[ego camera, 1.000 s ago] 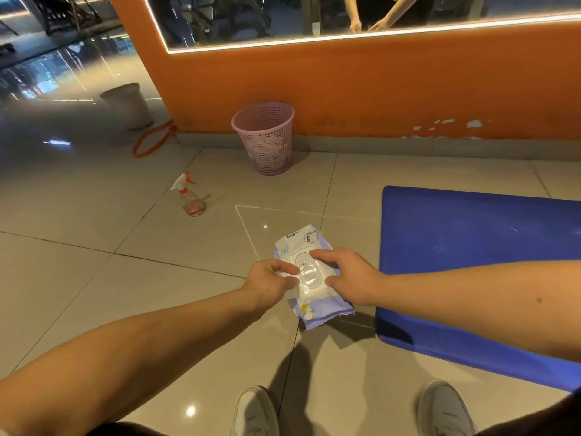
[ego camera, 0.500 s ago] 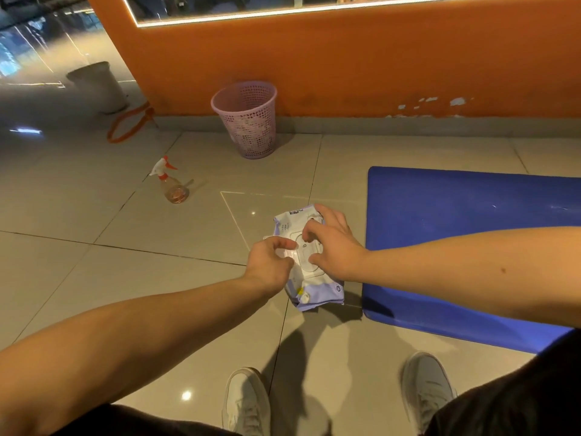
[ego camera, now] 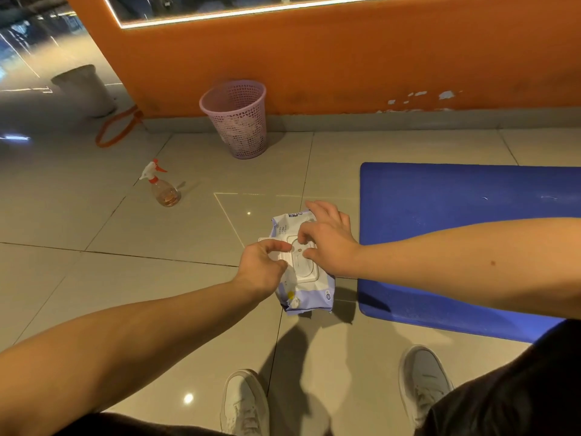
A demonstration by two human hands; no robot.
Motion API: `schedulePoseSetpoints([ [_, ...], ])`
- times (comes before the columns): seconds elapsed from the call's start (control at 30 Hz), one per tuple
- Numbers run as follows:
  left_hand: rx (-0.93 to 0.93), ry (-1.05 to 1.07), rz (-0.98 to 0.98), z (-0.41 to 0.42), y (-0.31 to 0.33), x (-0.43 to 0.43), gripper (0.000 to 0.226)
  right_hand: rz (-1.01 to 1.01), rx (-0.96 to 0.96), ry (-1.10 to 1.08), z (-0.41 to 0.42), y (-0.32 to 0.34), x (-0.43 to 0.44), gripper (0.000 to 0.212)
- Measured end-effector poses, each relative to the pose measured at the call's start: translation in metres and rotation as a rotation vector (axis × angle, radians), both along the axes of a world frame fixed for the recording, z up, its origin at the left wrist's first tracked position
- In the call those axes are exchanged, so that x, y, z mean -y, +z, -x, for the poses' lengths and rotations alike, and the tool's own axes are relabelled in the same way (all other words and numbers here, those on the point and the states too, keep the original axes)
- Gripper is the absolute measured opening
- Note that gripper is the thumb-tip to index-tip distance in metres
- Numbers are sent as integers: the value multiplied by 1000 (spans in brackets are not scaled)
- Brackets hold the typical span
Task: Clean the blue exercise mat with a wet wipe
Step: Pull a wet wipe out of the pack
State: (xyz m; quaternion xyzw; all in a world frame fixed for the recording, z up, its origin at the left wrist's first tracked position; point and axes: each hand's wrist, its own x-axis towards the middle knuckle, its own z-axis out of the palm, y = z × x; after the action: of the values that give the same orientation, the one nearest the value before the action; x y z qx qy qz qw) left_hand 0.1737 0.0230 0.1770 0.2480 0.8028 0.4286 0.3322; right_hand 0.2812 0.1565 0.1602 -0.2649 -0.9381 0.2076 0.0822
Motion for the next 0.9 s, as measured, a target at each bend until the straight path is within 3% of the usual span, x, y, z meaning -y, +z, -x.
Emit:
schedulePoseSetpoints([
  [0.4, -73, -54, 36, -2, -6, -3, 35, -150, 62, 133, 1, 4, 2, 12],
  [0.67, 26, 127, 17, 7, -5, 1, 35, -248, -100, 199, -3, -5, 6, 9],
  [0.9, 32, 168, -12, 5, 2, 8, 35, 52, -73, 224, -12, -7, 10, 16],
])
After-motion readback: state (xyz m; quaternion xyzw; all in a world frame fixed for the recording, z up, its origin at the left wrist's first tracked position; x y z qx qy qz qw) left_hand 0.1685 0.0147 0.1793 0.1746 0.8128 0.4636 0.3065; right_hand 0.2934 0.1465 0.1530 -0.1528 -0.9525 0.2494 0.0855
